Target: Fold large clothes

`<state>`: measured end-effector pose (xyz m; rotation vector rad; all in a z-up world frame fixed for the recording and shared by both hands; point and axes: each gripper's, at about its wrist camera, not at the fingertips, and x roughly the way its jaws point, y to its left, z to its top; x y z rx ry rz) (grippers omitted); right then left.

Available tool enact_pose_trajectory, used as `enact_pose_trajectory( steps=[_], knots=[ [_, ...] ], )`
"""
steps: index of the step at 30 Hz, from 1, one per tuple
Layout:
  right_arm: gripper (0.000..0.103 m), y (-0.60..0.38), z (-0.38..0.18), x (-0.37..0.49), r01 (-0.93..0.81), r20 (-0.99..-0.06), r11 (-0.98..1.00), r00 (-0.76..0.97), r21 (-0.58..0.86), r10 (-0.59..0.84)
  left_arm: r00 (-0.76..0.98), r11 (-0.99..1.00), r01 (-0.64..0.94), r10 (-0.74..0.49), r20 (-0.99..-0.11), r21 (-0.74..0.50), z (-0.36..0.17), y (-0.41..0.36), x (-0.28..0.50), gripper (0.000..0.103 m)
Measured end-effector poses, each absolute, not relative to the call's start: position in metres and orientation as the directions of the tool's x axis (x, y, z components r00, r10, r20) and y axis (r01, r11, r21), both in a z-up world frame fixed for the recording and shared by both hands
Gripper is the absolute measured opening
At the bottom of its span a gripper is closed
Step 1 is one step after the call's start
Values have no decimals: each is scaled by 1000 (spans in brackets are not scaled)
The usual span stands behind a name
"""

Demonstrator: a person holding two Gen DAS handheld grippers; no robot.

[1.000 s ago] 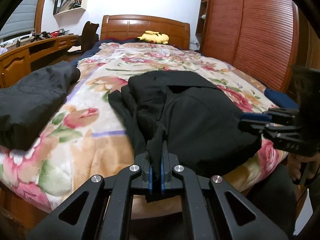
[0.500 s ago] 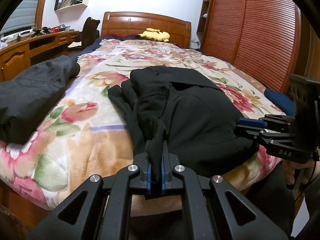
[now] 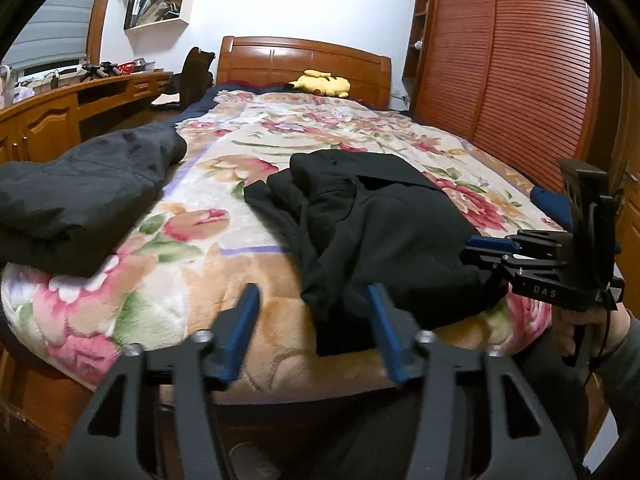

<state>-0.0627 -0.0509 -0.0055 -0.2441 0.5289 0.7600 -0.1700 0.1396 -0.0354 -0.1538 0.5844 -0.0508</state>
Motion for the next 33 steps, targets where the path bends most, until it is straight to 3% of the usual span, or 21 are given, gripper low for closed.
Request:
enact_pose_trajectory(
  steps=[2, 12, 15, 19, 22, 33],
  knots=[
    [25, -51, -6, -63, -708, -536, 706, 605, -23, 589, 834, 987, 0, -89, -545, -161, -37, 142, -171, 76],
    [25, -57, 0, -61, -713, -536, 701, 598, -16, 596, 822, 988, -20, -71, -565, -154, -47, 143, -169, 76],
    [31, -60, 8, -57, -714, -536, 700, 595, -11, 599, 819, 987, -18, -77, -569, -159, -51, 143, -167, 76],
    [50, -63, 22, -48, -693, -523, 719, 634, -55, 570, 815, 986, -11, -88, -573, -168, -56, 143, -165, 76],
    [58, -66, 31, -33, -672, -512, 736, 661, -81, 548, 811, 985, -9, -95, -578, -174, -62, 142, -161, 76],
    [61, -54, 34, 57, -640, -547, 768, 655, -36, 521, 800, 982, 13, -123, -588, -187, -74, 137, -141, 74]
  ],
)
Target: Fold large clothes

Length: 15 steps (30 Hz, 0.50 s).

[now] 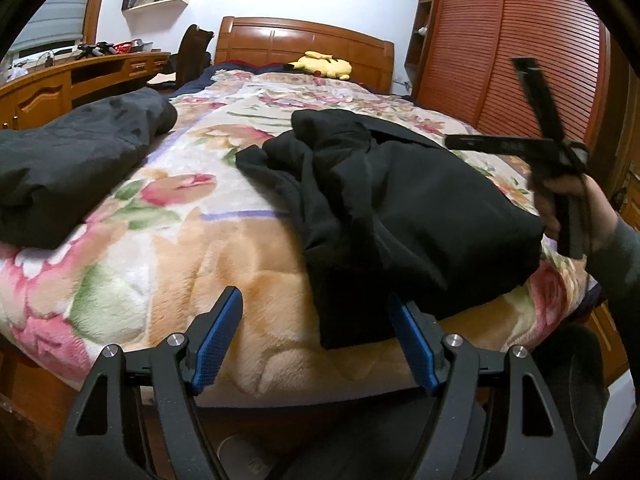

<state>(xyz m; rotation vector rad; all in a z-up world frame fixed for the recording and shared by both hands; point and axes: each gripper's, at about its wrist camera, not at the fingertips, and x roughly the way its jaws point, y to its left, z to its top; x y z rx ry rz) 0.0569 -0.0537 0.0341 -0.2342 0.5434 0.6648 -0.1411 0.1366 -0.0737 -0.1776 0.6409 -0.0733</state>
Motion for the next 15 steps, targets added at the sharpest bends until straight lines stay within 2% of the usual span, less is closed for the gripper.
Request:
enact_pose_trajectory(
  steps=[1, 3, 6, 9, 11, 15],
  knots=[
    [61, -51, 34, 66, -636, -555, 771, 651, -29, 517, 799, 981, 17, -128, -587, -191, -74, 136, -140, 66],
    [62, -47, 32, 88, -625, -568, 780, 648, -16, 508, 794, 979, 26, -144, -591, -203, -74, 135, -137, 62],
    [71, -43, 28, 122, -613, -592, 787, 612, 63, 524, 792, 979, 36, -151, -591, -203, -73, 132, -134, 52],
    [72, -38, 20, 158, -600, -629, 787, 560, 142, 540, 786, 977, 45, -165, -596, -211, -73, 131, -133, 41],
    [72, -31, 12, 177, -604, -655, 776, 513, 184, 555, 782, 972, 58, -185, -595, -226, -73, 129, -133, 29],
    [72, -24, 3, 202, -621, -687, 735, 409, 272, 600, 782, 976, 55, -173, -598, -211, -72, 124, -135, 26]
  ],
)
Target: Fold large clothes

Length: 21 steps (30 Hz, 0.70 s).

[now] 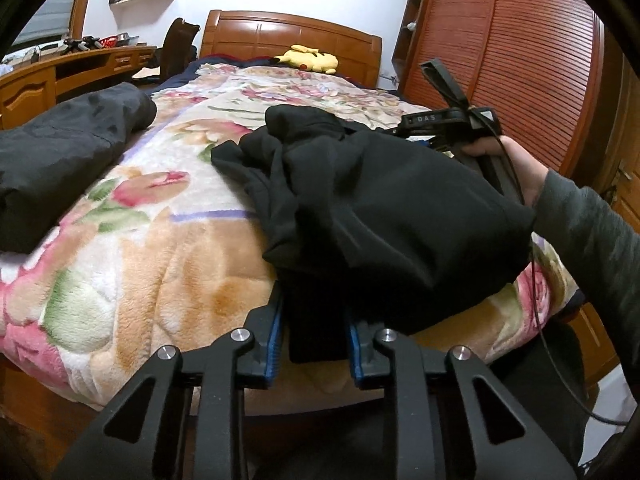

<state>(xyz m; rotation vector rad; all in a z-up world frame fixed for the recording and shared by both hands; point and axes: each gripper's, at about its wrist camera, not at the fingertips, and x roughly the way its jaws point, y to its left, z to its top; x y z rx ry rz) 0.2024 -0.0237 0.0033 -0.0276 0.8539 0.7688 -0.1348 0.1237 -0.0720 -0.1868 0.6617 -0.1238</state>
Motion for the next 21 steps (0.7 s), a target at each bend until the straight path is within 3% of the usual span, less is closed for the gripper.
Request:
enact_pose_trajectory(
  steps=[3, 5, 12, 21],
  knots=[
    [71, -24, 1, 215, -629, -696, 718, 372, 298, 615, 781, 974, 59, -183, -598, -220, -72, 123, -137, 22],
    [64, -24, 1, 215, -640, -690, 709, 369, 297, 623, 779, 973, 67, -190, -597, -222, -71, 123, -136, 15],
    [23, -25, 12, 192, -664, -681, 724, 444, 186, 582, 802, 975, 73, -182, -569, -209, -61, 124, -139, 7],
    [13, -19, 41, 156, -665, -643, 746, 553, 43, 530, 850, 983, 53, -137, -508, -176, -35, 146, -138, 4]
  ],
)
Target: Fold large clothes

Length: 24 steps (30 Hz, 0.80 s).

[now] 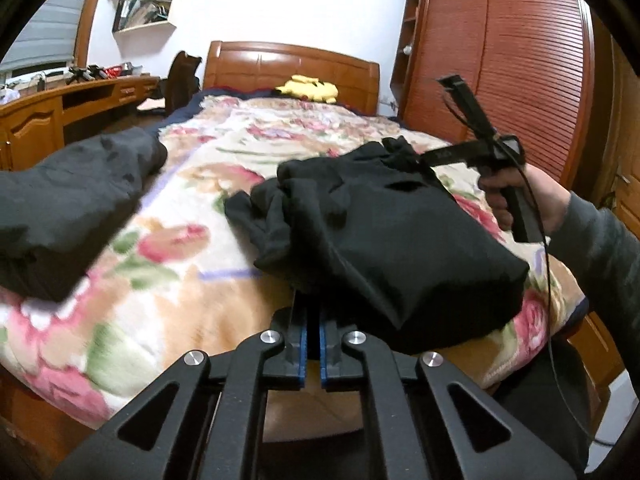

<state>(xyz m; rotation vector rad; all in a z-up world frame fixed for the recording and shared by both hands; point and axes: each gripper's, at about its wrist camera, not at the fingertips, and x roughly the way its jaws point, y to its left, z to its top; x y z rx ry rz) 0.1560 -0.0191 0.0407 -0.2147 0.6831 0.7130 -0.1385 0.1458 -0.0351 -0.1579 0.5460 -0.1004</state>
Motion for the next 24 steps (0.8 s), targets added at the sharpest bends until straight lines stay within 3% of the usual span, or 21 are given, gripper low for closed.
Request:
enact_pose_trajectory(
  steps=[10, 21, 24],
  knots=[
    [10, 14, 62, 118, -675, -599, 730, 630, -107, 494, 875, 993, 20, -74, -478, -116, -19, 182, -130, 4],
    [9, 75, 104, 116, -690, -535, 706, 662, -160, 525, 913, 997, -76, 60, -404, -24, 38, 262, -107, 3],
    [9, 93, 118, 116, -697, -508, 698, 666, -163, 546, 897, 992, -130, 116, -426, -3, 49, 286, -97, 3]
  ],
)
